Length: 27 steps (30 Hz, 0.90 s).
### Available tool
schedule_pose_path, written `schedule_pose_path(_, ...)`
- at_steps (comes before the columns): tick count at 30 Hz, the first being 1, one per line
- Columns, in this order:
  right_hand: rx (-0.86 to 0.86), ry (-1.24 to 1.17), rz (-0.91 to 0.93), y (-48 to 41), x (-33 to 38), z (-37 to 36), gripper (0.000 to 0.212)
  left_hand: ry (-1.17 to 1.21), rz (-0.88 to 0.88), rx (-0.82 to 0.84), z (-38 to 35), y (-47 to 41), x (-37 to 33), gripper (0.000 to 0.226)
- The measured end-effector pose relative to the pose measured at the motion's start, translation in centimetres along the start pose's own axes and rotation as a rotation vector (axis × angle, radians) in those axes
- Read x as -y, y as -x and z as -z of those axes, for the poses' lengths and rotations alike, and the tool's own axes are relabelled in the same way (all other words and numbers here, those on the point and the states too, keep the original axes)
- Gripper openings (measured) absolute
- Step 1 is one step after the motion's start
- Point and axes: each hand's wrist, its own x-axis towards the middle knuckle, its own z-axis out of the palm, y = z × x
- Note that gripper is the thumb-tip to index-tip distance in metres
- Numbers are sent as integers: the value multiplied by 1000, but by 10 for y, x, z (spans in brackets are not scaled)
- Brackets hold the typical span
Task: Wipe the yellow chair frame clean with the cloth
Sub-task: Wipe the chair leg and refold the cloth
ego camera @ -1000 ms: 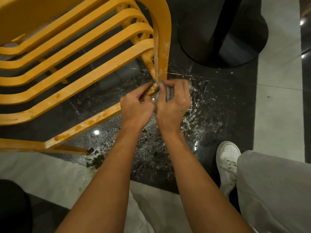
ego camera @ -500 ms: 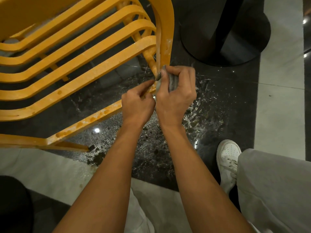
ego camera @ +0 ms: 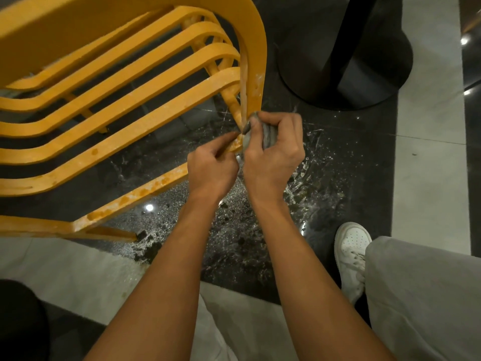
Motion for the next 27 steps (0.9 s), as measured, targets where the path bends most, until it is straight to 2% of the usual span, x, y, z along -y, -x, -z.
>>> schedule_pose_path(2, -25, -14, 28, -4, 4, -2, 6, 0, 8, 8, 1, 1, -1, 41)
schedule_pose_path(7, 76, 43, -13, 5, -4, 3, 7, 22, -14, 33, 9, 1, -11, 42)
schedule_pose_path(13, 10, -4, 59, -12, 16, 4, 6, 196, -134, 38, 6, 1, -25, 46)
schedule_pose_path(17, 97, 22, 46, -8, 9, 7, 5, 200, -114, 85, 10, 0, -26, 47)
schedule_pose_path(22, 30, -11, 103, -17, 21, 4, 5, 221, -90, 94, 12, 4, -29, 47)
schedule_pose_path(27, 47, 6, 66, -16, 16, 5, 6, 245, -66, 98, 13, 3, -28, 48)
